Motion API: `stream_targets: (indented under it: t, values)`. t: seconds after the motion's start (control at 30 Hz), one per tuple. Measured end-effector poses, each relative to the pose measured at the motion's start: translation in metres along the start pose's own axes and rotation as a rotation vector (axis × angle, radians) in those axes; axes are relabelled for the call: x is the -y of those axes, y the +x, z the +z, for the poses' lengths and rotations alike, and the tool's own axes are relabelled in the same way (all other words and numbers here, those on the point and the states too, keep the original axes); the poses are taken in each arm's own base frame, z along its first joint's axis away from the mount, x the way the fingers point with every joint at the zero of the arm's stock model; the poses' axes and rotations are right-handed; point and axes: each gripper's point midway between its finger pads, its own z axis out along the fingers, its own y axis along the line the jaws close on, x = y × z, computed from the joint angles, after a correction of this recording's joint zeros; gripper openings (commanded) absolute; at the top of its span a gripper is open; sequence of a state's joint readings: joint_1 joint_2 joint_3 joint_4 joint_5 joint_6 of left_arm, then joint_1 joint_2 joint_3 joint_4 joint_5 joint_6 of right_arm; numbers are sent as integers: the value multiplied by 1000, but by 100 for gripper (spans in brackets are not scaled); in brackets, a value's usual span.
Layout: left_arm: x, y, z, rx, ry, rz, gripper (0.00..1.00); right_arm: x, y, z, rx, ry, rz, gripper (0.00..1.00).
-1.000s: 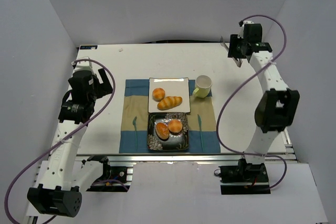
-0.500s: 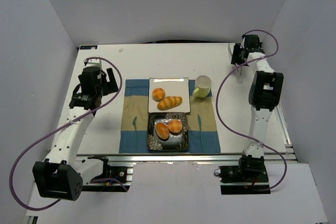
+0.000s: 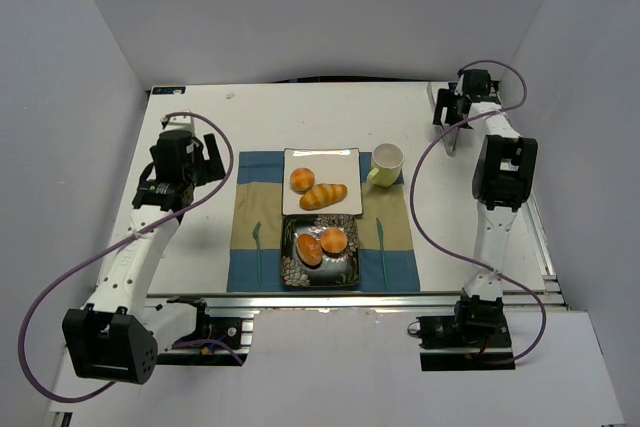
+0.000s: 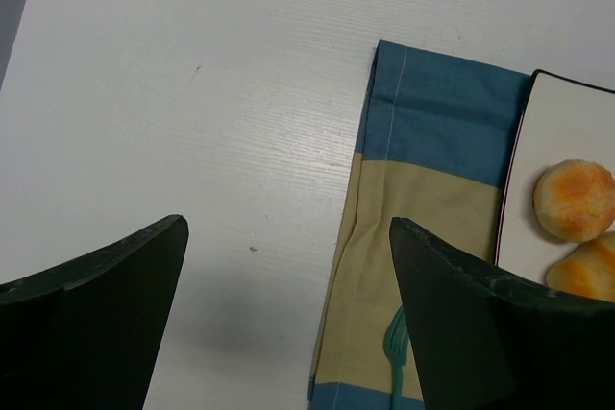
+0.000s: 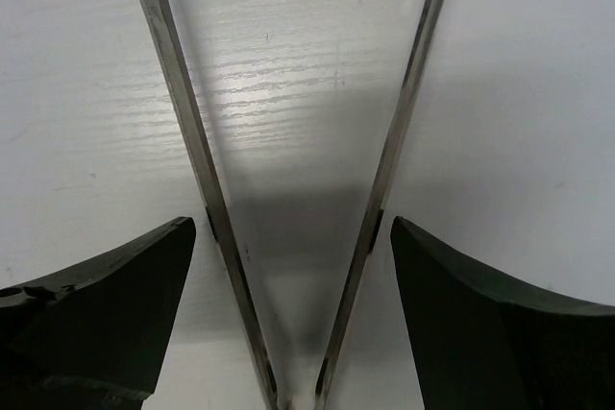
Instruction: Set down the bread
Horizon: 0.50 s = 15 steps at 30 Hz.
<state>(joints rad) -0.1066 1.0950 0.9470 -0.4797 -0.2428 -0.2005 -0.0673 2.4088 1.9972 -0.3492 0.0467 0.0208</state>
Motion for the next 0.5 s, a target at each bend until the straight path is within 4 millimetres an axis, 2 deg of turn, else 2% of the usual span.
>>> stream_targets:
  t: [0.07,0.13,0.17,0.23,0.3,0.4,0.47,0.5]
  values:
    - [-1,-1,-6,0,0,1,97,1,-9,-14,10,9,15,89]
    - [-2,-6,-13,6,1,0,97,1,-26,-43,31,22,42,89]
    - [-3,-9,-18,14,2,-3,98,0,-39,-64,58,22,62,89]
    - [-4,-17,-30,41,6,-14,98,-5,-63,-127,135,5,105,89]
    - [-7,-23,-44,74,10,-30,98,-16,-83,-202,256,-54,130,89]
    - [-11,-27,-63,111,12,-54,98,-34,-76,-315,433,-160,139,89]
    - [-13,-26,-70,116,13,-63,98,-44,-42,-362,494,-217,129,89]
    - [-14,-25,-72,115,13,-67,98,-47,-25,-374,508,-236,125,89]
